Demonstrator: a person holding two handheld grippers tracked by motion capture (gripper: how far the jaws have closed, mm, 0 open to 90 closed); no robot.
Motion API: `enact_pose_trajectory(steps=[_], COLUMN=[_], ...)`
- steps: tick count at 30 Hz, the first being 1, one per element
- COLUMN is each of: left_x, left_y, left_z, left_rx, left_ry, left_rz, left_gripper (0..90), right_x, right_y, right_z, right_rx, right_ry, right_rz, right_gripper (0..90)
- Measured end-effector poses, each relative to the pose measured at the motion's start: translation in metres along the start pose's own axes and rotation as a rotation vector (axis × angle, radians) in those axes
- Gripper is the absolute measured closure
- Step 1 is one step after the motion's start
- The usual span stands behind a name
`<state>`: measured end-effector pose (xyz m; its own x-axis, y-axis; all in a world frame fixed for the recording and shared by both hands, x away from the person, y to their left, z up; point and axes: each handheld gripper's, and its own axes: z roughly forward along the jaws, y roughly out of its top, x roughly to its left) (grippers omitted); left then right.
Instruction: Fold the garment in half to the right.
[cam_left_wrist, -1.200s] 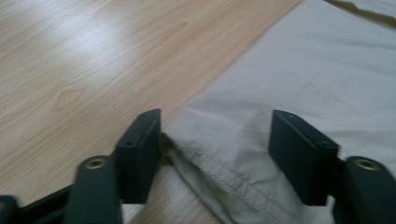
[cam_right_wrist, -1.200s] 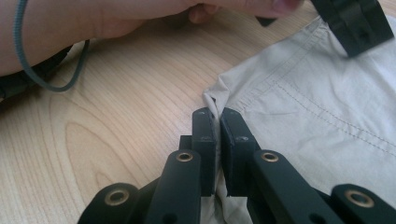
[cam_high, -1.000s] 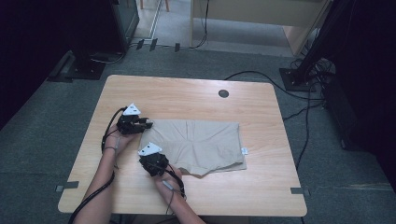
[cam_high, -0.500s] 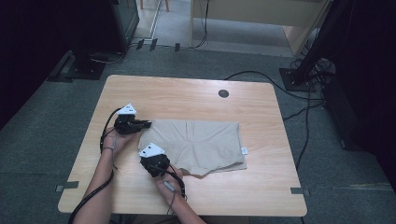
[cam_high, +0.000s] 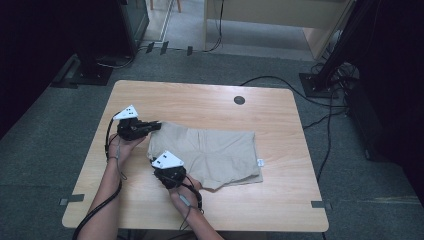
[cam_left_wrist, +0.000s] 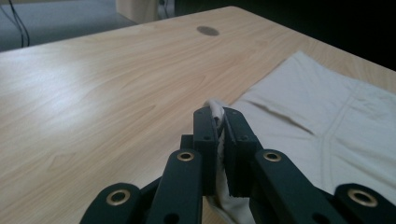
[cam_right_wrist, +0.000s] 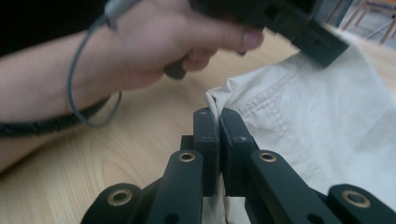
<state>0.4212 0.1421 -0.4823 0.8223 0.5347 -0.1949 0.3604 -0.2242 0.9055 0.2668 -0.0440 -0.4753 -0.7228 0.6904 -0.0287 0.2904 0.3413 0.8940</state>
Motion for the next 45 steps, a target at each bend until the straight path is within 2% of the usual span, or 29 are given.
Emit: enact_pose_trajectory(steps=[3,8,12,16,20,23,25,27,29,30,32,35,37,39,40,42,45], left_x=[-0.004,-0.013,-0.027,-0.042,-0.058,-0.070,-0.076,-0.081,-0.084,-0.086,-0.085,-0.079,-0.073,-0.069,-0.067,-0.067,-0.065], left_y=[0.012,0.044,0.072,0.098,0.121,0.136,0.143,0.145,0.142,0.139,0.129,0.114,0.105,0.097,0.094,0.088,0.082], left_z=[-0.002,-0.013,-0.027,-0.046,-0.065,-0.076,-0.079,-0.079,-0.075,-0.070,-0.059,-0.043,-0.034,-0.025,-0.021,-0.014,-0.004], left_rx=[-0.013,-0.059,-0.072,-0.104,-0.146,-0.172,-0.180,-0.183,-0.166,-0.141,-0.099,-0.047,-0.035,-0.031,-0.034,-0.035,-0.038], left_ry=[-0.005,-0.015,0.000,0.011,0.008,-0.002,0.005,0.007,0.019,0.039,0.042,0.040,0.021,-0.017,-0.039,-0.057,-0.089], left_rz=[0.025,0.068,0.124,0.156,0.188,0.208,0.231,0.248,0.269,0.285,0.298,0.277,0.256,0.238,0.233,0.232,0.213], left_gripper=[86.1,86.3,86.3,86.3,86.3,86.2,86.2,86.2,86.1,86.0,85.9,85.9,85.9,85.8,85.8,85.7,85.7], right_x=[-0.005,-0.010,-0.012,-0.015,-0.014,-0.014,-0.013,-0.013,-0.018,-0.022,-0.030,-0.037,-0.039,-0.038,-0.039,-0.040,-0.040], right_y=[0.011,0.031,0.048,0.068,0.090,0.105,0.112,0.114,0.107,0.102,0.087,0.066,0.054,0.044,0.040,0.032,0.024], right_z=[-0.010,-0.031,-0.051,-0.075,-0.096,-0.113,-0.122,-0.128,-0.128,-0.126,-0.118,-0.108,-0.103,-0.100,-0.098,-0.096,-0.095], right_rx=[-0.038,-0.096,-0.152,-0.217,-0.268,-0.304,-0.328,-0.346,-0.366,-0.372,-0.353,-0.304,-0.273,-0.247,-0.242,-0.232,-0.210], right_ry=[0.006,0.004,0.013,0.058,0.087,0.130,0.130,0.128,0.182,0.199,0.228,0.232,0.218,0.217,0.225,0.237,0.208], right_rz=[0.007,-0.011,-0.028,-0.031,-0.052,-0.057,-0.076,-0.088,-0.064,-0.049,-0.004,0.035,0.034,0.035,0.041,0.057,0.048], right_gripper=[86.5,86.6,86.6,86.6,86.6,86.6,86.5,86.5,86.4,86.4,86.5,86.5,86.4,86.4,86.4,86.4,86.4])
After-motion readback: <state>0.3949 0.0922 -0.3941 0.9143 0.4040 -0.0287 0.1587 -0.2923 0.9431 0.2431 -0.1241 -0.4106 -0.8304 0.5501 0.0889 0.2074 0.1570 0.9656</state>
